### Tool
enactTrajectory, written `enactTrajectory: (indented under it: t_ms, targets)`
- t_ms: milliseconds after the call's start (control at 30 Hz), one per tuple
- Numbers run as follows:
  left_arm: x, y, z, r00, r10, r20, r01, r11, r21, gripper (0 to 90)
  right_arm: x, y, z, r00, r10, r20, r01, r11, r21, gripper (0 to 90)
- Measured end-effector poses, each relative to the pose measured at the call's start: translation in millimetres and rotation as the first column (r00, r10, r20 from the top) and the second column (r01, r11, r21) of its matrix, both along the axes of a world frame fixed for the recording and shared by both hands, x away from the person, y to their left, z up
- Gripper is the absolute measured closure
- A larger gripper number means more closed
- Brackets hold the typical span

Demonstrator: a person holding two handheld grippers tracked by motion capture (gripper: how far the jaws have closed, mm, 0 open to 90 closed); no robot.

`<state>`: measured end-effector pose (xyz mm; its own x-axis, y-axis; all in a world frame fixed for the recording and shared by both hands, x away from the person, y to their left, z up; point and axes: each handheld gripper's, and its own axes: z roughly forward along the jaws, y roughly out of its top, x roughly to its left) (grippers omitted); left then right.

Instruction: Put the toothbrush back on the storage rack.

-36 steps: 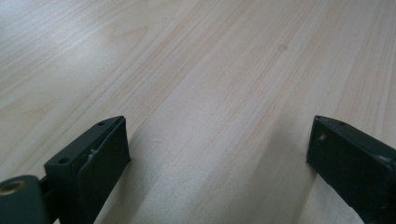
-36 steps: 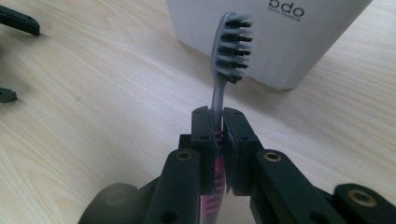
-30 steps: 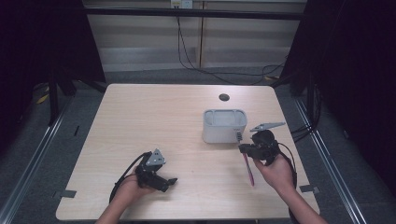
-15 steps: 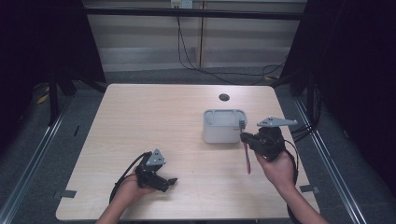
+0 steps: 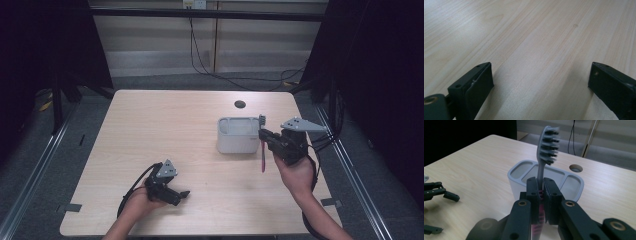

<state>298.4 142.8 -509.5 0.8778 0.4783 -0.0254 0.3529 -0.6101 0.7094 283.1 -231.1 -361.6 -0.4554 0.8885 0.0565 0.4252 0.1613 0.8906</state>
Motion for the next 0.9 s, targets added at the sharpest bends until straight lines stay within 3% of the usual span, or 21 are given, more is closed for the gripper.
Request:
enactTrajectory:
  t_ms: [367, 900]
  targets:
    - [-0.1, 0.0, 0.0, 1.0, 0.0, -0.001, 0.0, 1.0, 0.001, 5.4, 5.6, 1.4, 13.9, 0.9968, -0.019, 0.078, 0.016, 0.999, 0.041, 84.1]
    - [0.0, 0.0, 0.0, 1.0, 0.0, 0.0, 0.0, 1.0, 0.0, 5.4, 17.3, 0.5, 23.3, 0.9928, -0.04, 0.113, 0.032, 0.997, 0.072, 84.0]
